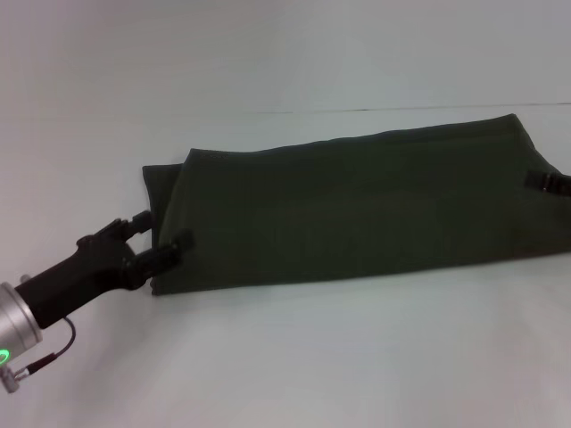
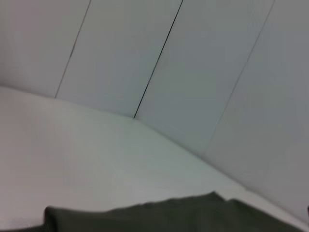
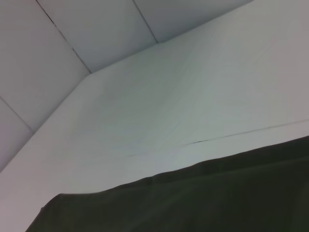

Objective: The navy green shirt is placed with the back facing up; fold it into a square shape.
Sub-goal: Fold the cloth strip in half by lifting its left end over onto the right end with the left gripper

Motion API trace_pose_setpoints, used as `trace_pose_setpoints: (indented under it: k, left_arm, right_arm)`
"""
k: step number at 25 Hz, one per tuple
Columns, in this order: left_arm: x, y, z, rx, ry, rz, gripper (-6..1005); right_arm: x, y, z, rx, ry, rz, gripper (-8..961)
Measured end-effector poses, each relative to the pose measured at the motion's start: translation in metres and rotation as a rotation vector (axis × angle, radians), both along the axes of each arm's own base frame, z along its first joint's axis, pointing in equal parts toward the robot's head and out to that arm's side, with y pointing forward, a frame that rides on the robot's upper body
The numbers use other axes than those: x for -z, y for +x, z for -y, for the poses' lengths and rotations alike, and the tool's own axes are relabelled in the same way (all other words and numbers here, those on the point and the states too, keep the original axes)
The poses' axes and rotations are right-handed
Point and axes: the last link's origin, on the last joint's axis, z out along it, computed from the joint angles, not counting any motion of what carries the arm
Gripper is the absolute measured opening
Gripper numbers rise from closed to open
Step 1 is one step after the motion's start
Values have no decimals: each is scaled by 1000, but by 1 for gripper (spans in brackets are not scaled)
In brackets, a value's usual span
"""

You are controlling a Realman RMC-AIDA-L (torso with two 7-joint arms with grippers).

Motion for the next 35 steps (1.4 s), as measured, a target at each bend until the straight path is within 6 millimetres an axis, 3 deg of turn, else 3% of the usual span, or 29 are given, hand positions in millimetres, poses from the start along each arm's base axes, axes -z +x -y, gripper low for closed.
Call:
trace_pose_setpoints:
  k: [10, 35]
  left_arm:
    - [10, -19, 4, -67, -32, -114, 904]
    - [26, -24, -1, -91, -88, -212, 905]
  right_arm:
    - [3, -3, -9, 9, 20, 8, 655]
    - [4, 0, -11, 30, 41, 21, 652]
